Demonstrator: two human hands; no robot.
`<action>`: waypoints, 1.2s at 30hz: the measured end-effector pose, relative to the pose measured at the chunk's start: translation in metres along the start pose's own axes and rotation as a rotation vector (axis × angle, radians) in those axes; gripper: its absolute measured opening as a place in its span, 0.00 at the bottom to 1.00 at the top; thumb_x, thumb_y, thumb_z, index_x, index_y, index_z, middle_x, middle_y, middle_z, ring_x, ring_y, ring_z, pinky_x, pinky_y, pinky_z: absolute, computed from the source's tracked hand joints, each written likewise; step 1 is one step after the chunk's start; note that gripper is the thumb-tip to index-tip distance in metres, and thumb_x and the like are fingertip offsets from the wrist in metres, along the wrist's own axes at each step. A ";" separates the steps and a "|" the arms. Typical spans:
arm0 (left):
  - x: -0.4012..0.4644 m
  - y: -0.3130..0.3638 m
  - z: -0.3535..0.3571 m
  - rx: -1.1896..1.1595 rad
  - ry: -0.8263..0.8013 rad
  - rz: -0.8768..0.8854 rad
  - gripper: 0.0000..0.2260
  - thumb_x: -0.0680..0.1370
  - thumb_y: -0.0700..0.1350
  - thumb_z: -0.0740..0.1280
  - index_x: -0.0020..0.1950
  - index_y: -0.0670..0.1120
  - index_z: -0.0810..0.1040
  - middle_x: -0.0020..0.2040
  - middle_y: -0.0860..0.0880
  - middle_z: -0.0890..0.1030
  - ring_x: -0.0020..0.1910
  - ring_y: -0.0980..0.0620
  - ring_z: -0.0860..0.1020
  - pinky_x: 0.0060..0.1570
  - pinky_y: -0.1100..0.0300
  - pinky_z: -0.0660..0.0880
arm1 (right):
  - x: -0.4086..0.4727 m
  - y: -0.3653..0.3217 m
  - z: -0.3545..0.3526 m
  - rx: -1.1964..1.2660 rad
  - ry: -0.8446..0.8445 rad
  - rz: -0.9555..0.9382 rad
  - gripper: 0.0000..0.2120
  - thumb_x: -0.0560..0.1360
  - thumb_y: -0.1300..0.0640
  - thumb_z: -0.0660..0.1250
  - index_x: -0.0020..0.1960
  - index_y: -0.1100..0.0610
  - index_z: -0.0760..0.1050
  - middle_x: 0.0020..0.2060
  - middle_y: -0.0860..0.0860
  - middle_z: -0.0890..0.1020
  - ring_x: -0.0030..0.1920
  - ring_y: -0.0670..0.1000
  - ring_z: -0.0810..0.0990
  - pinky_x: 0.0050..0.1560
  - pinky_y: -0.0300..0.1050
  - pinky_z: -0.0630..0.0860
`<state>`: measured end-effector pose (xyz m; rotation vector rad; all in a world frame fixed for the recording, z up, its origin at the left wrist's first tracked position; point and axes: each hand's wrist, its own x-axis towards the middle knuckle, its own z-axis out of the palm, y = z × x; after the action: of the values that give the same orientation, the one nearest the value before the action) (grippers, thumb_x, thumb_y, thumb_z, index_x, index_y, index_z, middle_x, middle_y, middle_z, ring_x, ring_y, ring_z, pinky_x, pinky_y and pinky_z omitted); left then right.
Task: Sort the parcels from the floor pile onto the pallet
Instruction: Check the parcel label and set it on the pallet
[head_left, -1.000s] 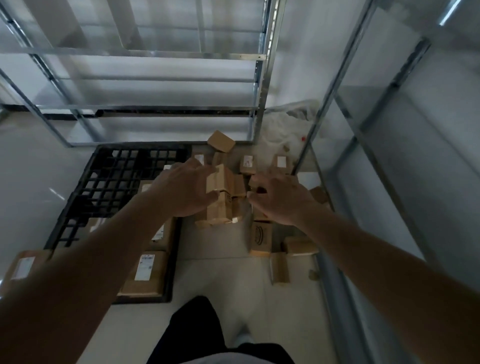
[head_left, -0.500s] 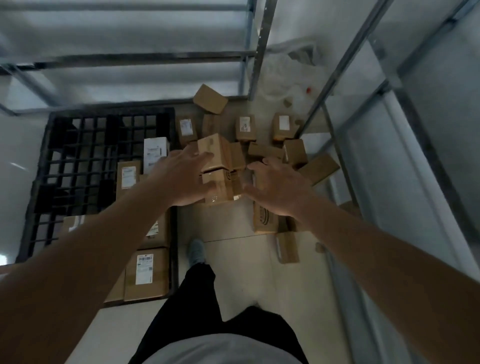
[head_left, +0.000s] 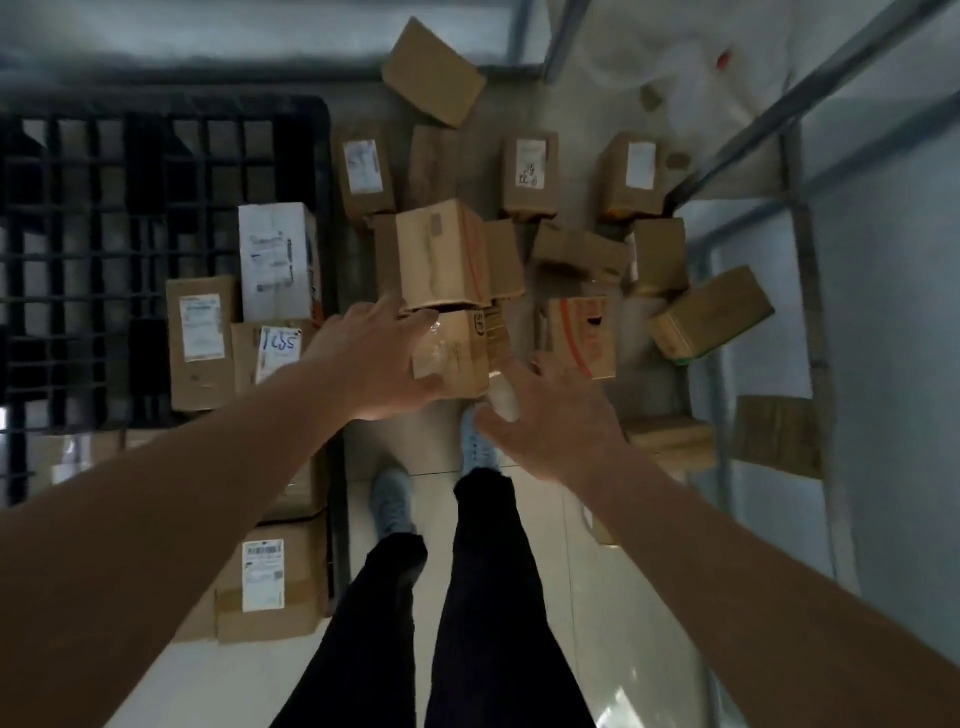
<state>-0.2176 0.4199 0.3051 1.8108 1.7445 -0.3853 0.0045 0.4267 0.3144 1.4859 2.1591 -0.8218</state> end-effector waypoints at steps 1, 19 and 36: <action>0.023 -0.007 0.015 -0.017 -0.025 -0.010 0.39 0.74 0.72 0.64 0.80 0.58 0.58 0.76 0.45 0.65 0.72 0.39 0.69 0.64 0.40 0.73 | 0.024 0.008 0.012 0.007 -0.028 0.010 0.30 0.76 0.27 0.52 0.70 0.43 0.67 0.66 0.51 0.73 0.63 0.56 0.75 0.52 0.52 0.70; 0.255 -0.099 0.231 -0.189 -0.292 -0.255 0.36 0.74 0.70 0.66 0.79 0.58 0.62 0.79 0.47 0.63 0.71 0.39 0.71 0.64 0.38 0.75 | 0.307 0.078 0.176 0.251 -0.432 0.053 0.27 0.80 0.35 0.61 0.74 0.48 0.67 0.67 0.51 0.73 0.64 0.55 0.75 0.61 0.56 0.77; 0.316 -0.119 0.306 -1.048 -0.150 -0.514 0.07 0.79 0.53 0.70 0.51 0.51 0.81 0.49 0.53 0.81 0.49 0.55 0.78 0.44 0.56 0.73 | 0.349 0.062 0.275 1.068 -0.326 0.510 0.29 0.72 0.42 0.66 0.72 0.44 0.70 0.61 0.47 0.83 0.59 0.52 0.83 0.62 0.57 0.80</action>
<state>-0.2449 0.4905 -0.1447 0.5838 1.7694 0.1955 -0.0655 0.5066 -0.1218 2.0059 0.9738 -1.9718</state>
